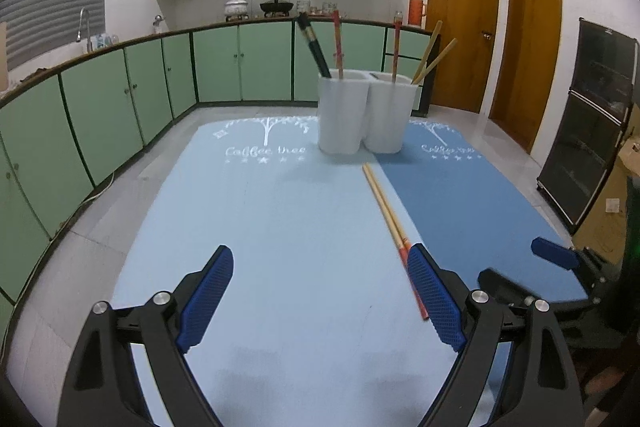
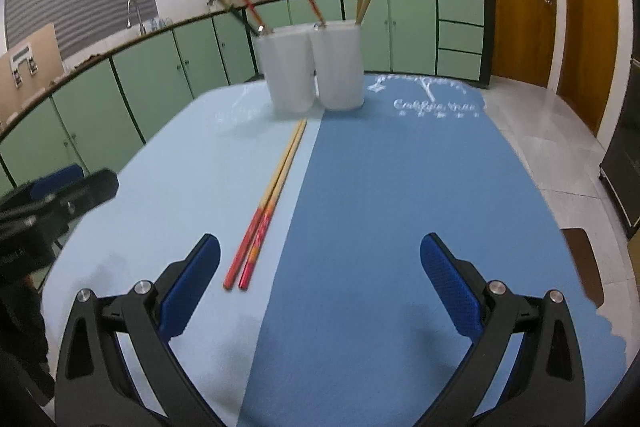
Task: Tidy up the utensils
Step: 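Open both tools and withdraw them back toward the last chopsticks, then grasp red-patterned chopstick with right tool while left tool grasps another red-patterned chopstick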
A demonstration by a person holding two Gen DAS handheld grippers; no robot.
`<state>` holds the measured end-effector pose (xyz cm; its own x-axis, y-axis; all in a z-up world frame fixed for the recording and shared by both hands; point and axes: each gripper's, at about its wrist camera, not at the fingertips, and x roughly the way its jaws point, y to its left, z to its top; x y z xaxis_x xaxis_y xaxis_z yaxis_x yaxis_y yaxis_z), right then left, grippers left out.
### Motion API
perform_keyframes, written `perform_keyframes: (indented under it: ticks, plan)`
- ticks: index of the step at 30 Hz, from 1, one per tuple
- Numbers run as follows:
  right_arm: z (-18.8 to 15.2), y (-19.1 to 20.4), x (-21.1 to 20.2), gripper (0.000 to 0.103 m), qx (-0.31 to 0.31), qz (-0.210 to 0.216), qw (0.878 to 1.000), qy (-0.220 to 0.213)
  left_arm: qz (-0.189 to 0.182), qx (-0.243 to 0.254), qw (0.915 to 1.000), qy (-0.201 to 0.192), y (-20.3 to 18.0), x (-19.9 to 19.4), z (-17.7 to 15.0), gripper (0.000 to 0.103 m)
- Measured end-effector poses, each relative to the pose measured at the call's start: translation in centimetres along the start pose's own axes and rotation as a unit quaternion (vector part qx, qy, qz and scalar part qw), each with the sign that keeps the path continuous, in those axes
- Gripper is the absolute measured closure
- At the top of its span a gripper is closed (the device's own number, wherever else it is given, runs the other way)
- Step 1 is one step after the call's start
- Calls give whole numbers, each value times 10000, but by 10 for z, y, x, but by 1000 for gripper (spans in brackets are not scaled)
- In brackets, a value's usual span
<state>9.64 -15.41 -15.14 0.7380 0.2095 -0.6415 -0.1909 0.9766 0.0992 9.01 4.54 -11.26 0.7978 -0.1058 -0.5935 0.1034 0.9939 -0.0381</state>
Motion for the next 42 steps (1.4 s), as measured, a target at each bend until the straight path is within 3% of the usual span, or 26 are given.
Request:
perform_keyframes:
  ticks: [2,6,19,21,24,32,34,35,42]
  plan:
    - [-7,7,4,7,-74,-2,9999,74,26,-11,10000,33,2,1,-3,16]
    - [-12,16,10,23,-232,-35,9995,191,67,-52,9999,95,8,2,-8,16]
    - [-19,30,29,49,-467,-246,9975,474,51,-128,9998,148,13,5,-14,16]
    - [-19,32,30,64,-529,-220,9973,461,41,-131,9998,164,13,6,-14,16]
    - [-16,29,30,78,-526,-155,9974,478,31,-115,9998,184,11,7,-15,16]
    - [-15,30,33,77,-425,46,9977,529,12,-69,9997,213,9,7,-15,16]
    - [-14,31,34,86,-432,108,9976,527,3,-41,9997,223,7,7,-16,16]
    - [-13,29,34,97,-390,161,9976,545,1,-25,9997,236,5,8,-16,16]
    - [-14,8,26,98,-73,118,9986,514,-97,51,9993,347,-11,17,-20,16]
